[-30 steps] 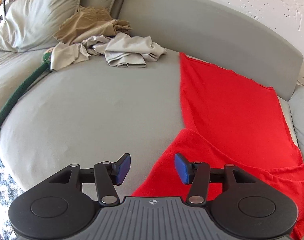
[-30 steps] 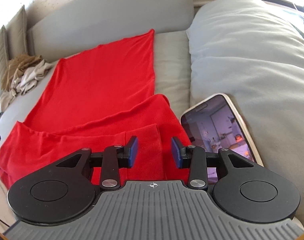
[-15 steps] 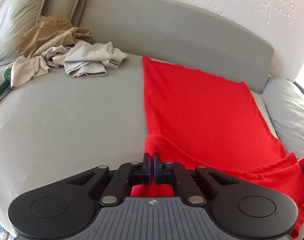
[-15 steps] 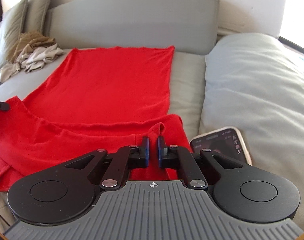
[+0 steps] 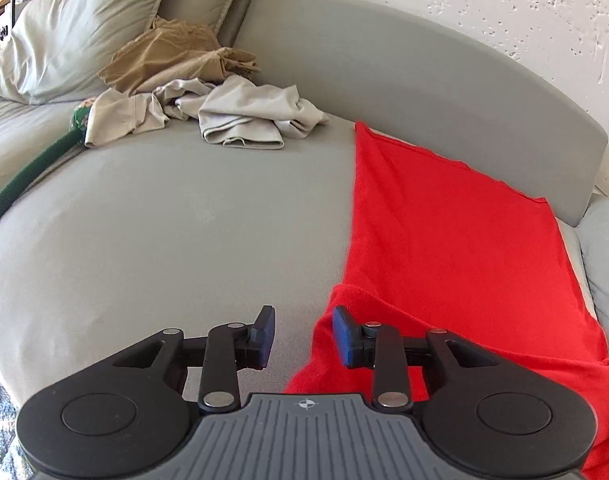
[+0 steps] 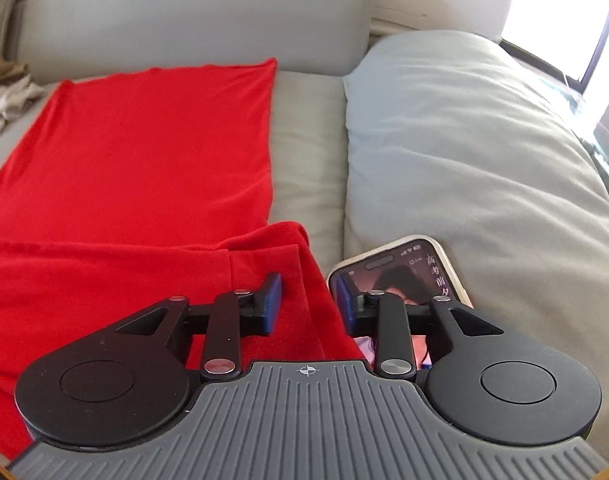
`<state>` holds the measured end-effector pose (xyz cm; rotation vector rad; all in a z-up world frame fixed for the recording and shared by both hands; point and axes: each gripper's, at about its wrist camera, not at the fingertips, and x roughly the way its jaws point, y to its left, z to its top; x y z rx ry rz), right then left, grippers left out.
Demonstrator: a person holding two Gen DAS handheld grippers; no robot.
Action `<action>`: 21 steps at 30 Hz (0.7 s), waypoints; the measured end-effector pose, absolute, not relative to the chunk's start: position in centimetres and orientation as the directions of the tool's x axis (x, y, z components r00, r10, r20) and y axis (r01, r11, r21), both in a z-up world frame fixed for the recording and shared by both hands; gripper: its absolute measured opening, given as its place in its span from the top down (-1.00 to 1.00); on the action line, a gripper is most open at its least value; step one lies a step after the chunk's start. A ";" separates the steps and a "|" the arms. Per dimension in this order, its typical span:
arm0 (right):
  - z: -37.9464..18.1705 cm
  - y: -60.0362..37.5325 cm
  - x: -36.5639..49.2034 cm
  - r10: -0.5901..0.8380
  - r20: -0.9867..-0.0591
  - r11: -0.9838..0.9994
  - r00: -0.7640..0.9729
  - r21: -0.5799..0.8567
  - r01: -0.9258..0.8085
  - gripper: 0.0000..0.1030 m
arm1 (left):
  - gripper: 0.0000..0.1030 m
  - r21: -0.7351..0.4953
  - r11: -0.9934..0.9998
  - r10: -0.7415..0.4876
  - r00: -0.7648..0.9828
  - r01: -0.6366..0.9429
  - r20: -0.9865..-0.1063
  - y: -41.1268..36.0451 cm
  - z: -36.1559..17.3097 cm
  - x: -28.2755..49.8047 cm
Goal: Fold clothes
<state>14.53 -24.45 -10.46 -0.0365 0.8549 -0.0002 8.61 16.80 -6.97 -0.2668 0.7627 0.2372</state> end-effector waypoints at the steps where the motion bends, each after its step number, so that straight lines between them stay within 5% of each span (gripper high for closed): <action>1: -9.8 -25.1 13.9 0.012 -0.756 1.000 0.655 0.006 -0.012 0.09 | 0.39 -0.148 0.942 0.113 0.701 -0.301 -0.704 16.7 -6.4 8.0; 7: -6.7 -28.6 6.1 0.190 -0.673 0.951 0.715 0.307 0.036 0.09 | 0.29 -0.130 0.963 0.056 0.646 -0.237 -0.761 13.4 -4.5 3.9; 9: -6.6 -28.3 3.8 0.219 -0.646 0.942 0.732 0.336 0.015 0.29 | 0.29 -0.140 0.968 0.017 0.609 -0.210 -0.793 11.9 -5.0 3.2; 13: -7.3 -26.5 2.6 0.266 -0.648 0.944 0.714 0.326 -0.055 0.37 | 0.22 -0.153 0.979 -0.050 0.570 -0.134 -0.820 8.7 -6.2 2.3; 21: -9.2 -20.5 7.4 0.242 -0.705 0.969 0.667 0.135 -0.209 0.33 | 0.22 0.018 0.991 0.104 0.681 -0.132 -0.724 6.6 -8.0 5.0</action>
